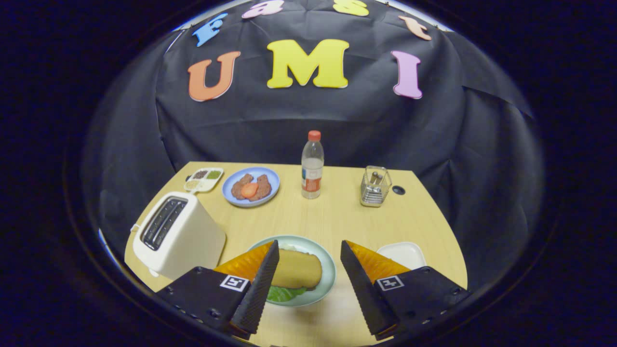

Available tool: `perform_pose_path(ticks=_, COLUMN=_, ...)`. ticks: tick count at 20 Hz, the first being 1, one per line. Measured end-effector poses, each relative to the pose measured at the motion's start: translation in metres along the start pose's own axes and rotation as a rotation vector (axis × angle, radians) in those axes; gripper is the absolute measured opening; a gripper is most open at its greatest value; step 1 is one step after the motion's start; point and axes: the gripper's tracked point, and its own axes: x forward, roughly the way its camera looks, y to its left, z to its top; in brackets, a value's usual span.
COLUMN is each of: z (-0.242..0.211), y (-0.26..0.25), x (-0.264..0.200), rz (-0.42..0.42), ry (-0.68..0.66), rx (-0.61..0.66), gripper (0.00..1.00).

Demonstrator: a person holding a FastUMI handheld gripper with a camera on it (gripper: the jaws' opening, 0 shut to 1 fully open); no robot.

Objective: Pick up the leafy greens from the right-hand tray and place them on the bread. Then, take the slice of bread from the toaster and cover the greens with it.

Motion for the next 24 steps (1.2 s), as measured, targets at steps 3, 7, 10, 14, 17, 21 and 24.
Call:
perform_pose_path(ticks=3, z=0.031, y=0.012, x=-0.038, rz=-0.006, ry=-0.079, rx=0.035, gripper=0.85)
perform_pose_path(ticks=7, z=0.072, y=0.021, x=-0.098, rz=-0.018, ry=-0.206, rx=0.052, gripper=0.89)
perform_pose_path(ticks=10, z=0.095, y=0.027, x=-0.145, rz=-0.018, ry=-0.298, rx=0.037, gripper=0.94)
perform_pose_path(ticks=14, z=0.127, y=0.026, x=-0.204, rz=-0.042, ry=-0.436, rx=0.02, gripper=0.94)
perform_pose_path(ticks=17, z=0.142, y=0.023, x=-0.248, rz=-0.074, ry=-0.516, rx=0.014, gripper=0.94)
perform_pose_path(ticks=21, z=0.147, y=0.019, x=-0.297, rz=-0.104, ry=-0.59, rx=0.013, gripper=0.94)
perform_pose_path(ticks=24, z=0.13, y=0.025, x=-0.31, rz=-0.089, ry=-0.584, rx=0.02, gripper=0.94)
